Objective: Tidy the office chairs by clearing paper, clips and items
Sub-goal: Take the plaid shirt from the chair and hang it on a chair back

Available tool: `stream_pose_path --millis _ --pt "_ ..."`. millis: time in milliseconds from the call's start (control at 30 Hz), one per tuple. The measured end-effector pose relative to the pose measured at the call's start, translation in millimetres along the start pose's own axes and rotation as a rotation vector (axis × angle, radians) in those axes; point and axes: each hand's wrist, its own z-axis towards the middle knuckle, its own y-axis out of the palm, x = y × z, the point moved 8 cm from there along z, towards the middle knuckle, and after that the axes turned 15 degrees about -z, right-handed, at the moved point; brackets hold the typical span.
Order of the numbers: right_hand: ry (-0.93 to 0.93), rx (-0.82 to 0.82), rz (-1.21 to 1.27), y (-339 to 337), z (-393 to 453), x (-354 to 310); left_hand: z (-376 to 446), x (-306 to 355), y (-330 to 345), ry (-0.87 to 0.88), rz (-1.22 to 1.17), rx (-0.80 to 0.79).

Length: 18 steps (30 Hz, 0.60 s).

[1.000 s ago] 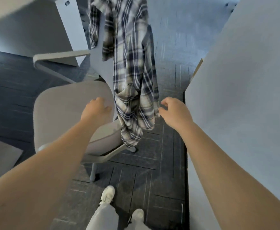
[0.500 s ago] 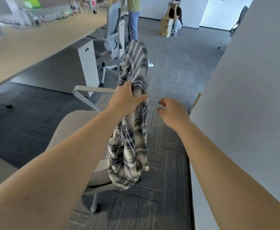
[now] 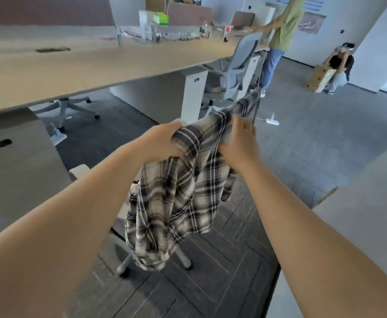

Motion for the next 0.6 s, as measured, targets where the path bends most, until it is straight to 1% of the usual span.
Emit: stream_pose_path --millis 67,167,233,267,367,433,600 --pt "-0.065 0.019 -0.019 -4 5 -2 -9 -9 -9 -0.077 0.056 0.056" --pt "-0.148 0.022 -0.033 -5 11 -8 -22 -11 -23 -0.182 0.208 0.167" --pt "-0.195 0.039 -0.049 -7 15 -12 -26 2 -30 -0.171 0.271 0.261" --pt "-0.211 0.047 -0.064 -9 18 -14 -26 11 -32 -0.138 0.281 0.309" --pt "-0.240 0.052 -0.108 -12 24 -13 -21 29 -26 -0.068 0.323 0.356" --pt "-0.265 0.056 -0.118 -13 28 -11 -19 26 -23 -0.099 0.378 0.372" --pt "-0.327 0.020 -0.140 -9 48 -2 -19 17 -29 -0.146 0.471 0.504"
